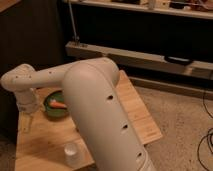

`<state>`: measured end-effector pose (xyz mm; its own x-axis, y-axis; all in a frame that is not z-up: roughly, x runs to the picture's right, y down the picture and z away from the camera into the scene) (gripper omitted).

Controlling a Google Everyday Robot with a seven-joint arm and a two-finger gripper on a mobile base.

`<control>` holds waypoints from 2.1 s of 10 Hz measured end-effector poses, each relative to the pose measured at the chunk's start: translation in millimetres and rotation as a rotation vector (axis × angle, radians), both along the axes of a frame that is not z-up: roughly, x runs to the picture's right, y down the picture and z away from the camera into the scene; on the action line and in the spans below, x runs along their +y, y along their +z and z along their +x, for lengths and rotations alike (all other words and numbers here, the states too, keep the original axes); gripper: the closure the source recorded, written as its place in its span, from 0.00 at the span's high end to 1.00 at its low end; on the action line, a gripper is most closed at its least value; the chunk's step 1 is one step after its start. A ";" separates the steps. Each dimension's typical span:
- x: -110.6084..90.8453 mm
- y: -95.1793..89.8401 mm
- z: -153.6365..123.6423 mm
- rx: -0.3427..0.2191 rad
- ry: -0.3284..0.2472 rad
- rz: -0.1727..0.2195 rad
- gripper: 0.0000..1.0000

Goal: Place the ceramic cup over the eraser

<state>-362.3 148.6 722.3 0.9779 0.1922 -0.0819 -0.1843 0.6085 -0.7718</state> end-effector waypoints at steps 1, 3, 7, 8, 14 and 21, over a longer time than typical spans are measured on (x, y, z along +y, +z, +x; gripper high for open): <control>0.0 0.0 0.0 0.000 0.000 0.000 0.80; 0.0 0.0 0.0 0.000 0.000 0.000 0.80; 0.0 0.0 0.0 0.000 0.000 0.000 0.80; 0.0 0.0 0.0 0.000 0.000 0.000 0.80; 0.0 0.0 0.0 0.000 0.000 0.000 0.80; -39.8 33.1 71.7 0.079 0.098 0.001 0.80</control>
